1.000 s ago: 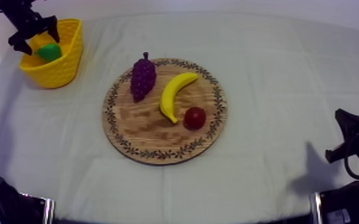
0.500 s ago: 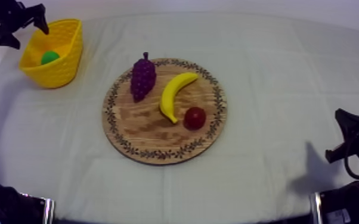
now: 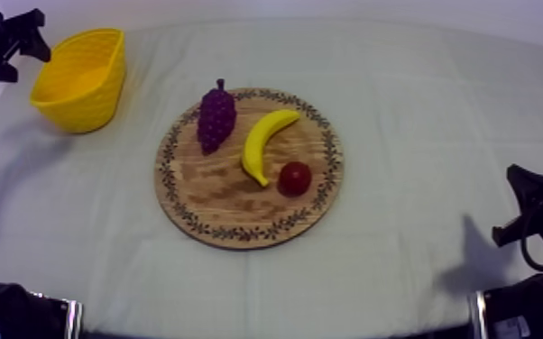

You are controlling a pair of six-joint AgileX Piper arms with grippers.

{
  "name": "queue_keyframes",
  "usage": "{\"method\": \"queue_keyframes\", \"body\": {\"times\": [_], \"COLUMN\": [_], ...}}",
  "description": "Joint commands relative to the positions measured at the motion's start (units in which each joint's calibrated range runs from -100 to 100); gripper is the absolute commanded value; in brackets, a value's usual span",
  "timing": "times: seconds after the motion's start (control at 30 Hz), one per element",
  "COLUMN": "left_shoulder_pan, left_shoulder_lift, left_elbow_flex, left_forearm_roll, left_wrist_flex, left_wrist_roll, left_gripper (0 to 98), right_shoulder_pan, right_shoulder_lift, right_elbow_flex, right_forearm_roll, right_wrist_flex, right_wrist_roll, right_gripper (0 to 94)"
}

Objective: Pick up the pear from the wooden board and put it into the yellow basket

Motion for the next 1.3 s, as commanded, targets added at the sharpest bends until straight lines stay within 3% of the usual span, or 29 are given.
{"method": "queue_keyframes", "body": {"times": [0.0,0.33,0.5,0.7,1.1,1.27], "left_shoulder_pan": [-0.4,-1.4,-1.0,0.9,2.3,2.5], "left_shoulder_lift": [-4.6,-18.1,-26.1,-36.6,-59.0,-66.6], "left_elbow_flex": [4.9,18.2,26.9,35.7,54.7,60.8], "left_forearm_roll": [0.61,1.69,1.82,1.69,1.59,1.37], "left_wrist_flex": [-1.2,-9.7,-17.1,-25.4,-40.2,-42.9], "left_wrist_roll": [-0.1,-1.6,-0.6,1.1,1.3,-0.9], "left_gripper": [51.8,17.0,7.9,4.5,1.4,0.3], "right_shoulder_pan": [0.0,0.0,0.0,0.0,0.0,0.0], "right_shoulder_lift": [0.0,0.0,0.0,0.0,0.0,0.0], "right_elbow_flex": [0.0,0.0,0.0,0.0,0.0,0.0], "right_forearm_roll": [0.0,0.0,0.0,0.0,0.0,0.0], "right_wrist_flex": [0.0,0.0,0.0,0.0,0.0,0.0], "right_wrist_roll": [0.0,0.0,0.0,0.0,0.0,0.0], "right_gripper": [0.2,0.2,0.2,0.2,0.2,0.2]}}
